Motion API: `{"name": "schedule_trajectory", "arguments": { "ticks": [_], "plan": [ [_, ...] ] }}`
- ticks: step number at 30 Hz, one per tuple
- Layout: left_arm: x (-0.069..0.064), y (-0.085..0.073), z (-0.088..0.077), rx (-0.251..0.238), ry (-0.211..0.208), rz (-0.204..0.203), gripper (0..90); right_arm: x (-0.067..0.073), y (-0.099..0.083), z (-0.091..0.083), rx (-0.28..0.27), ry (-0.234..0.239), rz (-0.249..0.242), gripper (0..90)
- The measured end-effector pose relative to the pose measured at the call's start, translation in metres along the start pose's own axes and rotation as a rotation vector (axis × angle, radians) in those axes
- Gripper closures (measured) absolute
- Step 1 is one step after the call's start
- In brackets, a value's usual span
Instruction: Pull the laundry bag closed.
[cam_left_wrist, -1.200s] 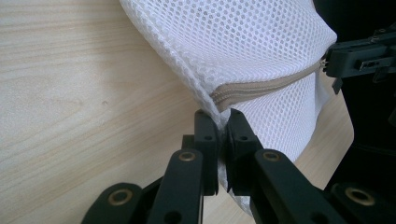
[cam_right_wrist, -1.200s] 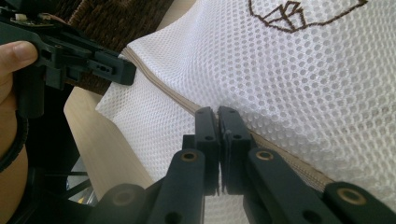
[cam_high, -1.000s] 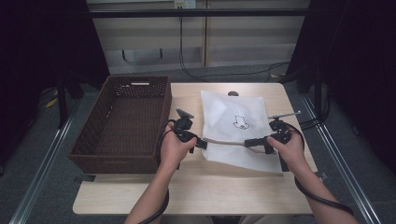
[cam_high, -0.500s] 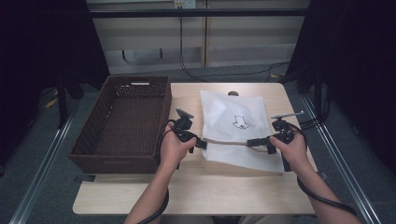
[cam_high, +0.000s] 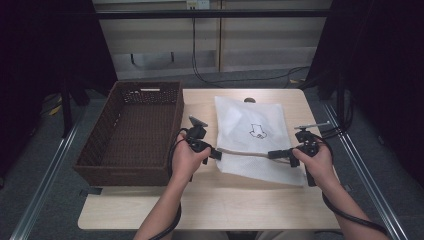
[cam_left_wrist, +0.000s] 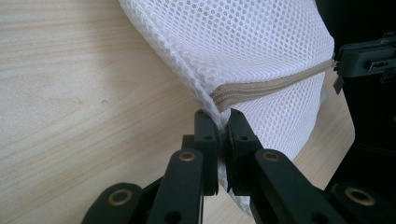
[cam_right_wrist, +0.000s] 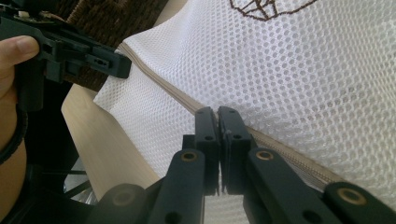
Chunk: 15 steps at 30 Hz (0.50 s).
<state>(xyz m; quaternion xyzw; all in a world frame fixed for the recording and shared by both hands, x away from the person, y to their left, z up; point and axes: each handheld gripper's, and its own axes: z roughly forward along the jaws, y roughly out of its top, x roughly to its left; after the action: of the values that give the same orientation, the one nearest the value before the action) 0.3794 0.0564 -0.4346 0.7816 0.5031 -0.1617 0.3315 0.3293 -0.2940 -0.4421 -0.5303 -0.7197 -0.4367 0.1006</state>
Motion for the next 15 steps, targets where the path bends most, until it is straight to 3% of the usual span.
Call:
{"name": "schedule_trajectory", "arguments": {
  "ticks": [5,15],
  "plan": [
    [0.0014,-0.0007,-0.0006,-0.006,-0.017,-0.019,85.4,0.0003,0.001,-0.0028,-0.003,-0.003,-0.004,88.0],
    [0.0024,-0.0005,-0.0006,-0.003,-0.014,-0.019,85.4,-0.0025,0.0011,-0.0019,-0.005,0.008,0.004,88.0]
  ]
}}
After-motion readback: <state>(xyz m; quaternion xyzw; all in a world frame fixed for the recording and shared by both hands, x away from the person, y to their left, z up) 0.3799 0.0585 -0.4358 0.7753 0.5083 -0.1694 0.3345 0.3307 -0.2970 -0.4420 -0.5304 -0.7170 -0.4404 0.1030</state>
